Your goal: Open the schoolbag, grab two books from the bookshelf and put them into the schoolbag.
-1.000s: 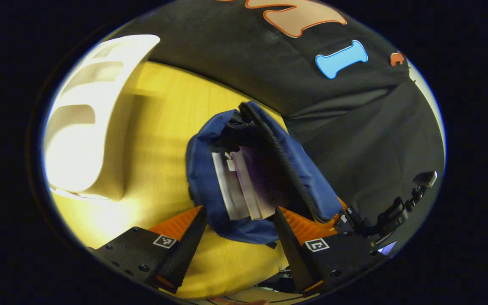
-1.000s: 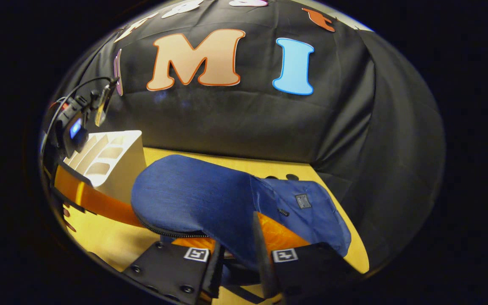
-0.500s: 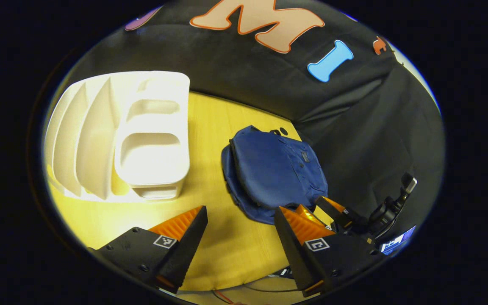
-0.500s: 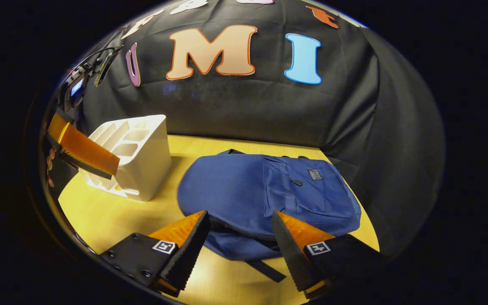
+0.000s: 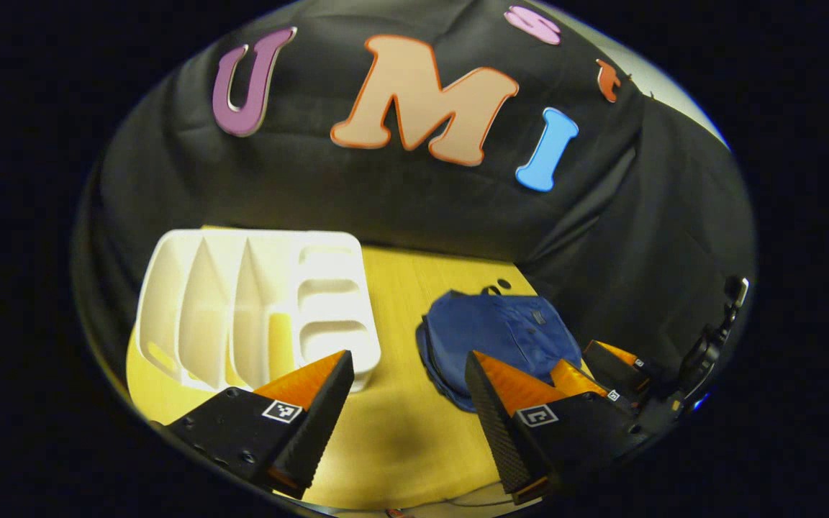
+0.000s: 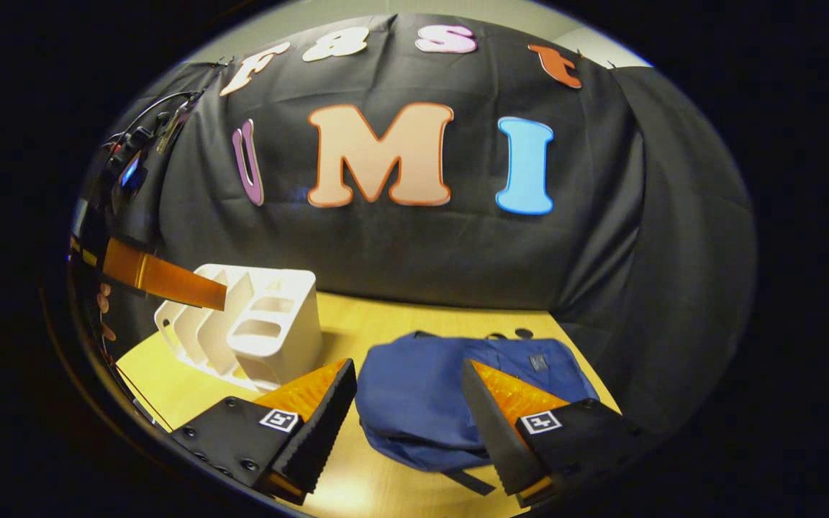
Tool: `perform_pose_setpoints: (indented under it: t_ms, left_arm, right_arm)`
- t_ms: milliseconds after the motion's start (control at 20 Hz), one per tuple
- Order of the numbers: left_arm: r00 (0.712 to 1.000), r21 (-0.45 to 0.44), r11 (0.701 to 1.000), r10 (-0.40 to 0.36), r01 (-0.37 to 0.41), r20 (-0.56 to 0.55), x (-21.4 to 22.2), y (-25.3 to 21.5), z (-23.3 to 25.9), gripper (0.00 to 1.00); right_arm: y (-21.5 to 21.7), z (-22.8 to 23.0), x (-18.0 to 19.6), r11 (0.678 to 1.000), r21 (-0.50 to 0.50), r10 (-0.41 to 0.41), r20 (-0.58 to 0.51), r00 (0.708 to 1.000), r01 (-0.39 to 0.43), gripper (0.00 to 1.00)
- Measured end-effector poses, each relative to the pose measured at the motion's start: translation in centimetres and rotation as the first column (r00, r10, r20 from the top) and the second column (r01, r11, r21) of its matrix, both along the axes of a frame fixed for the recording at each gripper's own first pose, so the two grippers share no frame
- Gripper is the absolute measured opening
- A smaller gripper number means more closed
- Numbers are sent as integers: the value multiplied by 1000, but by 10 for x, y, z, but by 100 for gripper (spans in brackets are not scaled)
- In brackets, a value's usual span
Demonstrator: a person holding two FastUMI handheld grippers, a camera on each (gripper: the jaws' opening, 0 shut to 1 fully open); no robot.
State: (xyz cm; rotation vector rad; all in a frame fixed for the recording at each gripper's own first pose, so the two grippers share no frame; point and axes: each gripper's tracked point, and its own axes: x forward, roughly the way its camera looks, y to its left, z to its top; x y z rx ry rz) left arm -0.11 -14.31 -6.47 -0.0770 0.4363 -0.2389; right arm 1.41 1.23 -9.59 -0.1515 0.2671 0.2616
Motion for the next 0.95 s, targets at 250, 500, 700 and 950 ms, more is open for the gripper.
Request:
perform_pose_setpoints:
  t_ms: [250, 500, 700, 950]
  left_arm:
    - [964, 17, 985, 163, -170, 210, 3, 44, 58, 89]
    - [919, 66, 958, 248, -280, 305, -12, 78, 80, 89]
    - [915, 59, 949, 281, -311, 290, -20, 88, 75, 89]
    - [920, 48, 951, 280, -304, 276, -19, 88, 73, 89]
  right_arm:
    - [37, 53, 13, 995, 49, 77, 118, 990, -83, 95]
    - [64, 93, 20, 983, 104, 128, 212, 969, -152, 93]
    - [67, 93, 18, 980, 118, 132, 212, 968, -159, 91]
    - [65, 90, 9, 984, 108, 120, 199, 973, -143, 91]
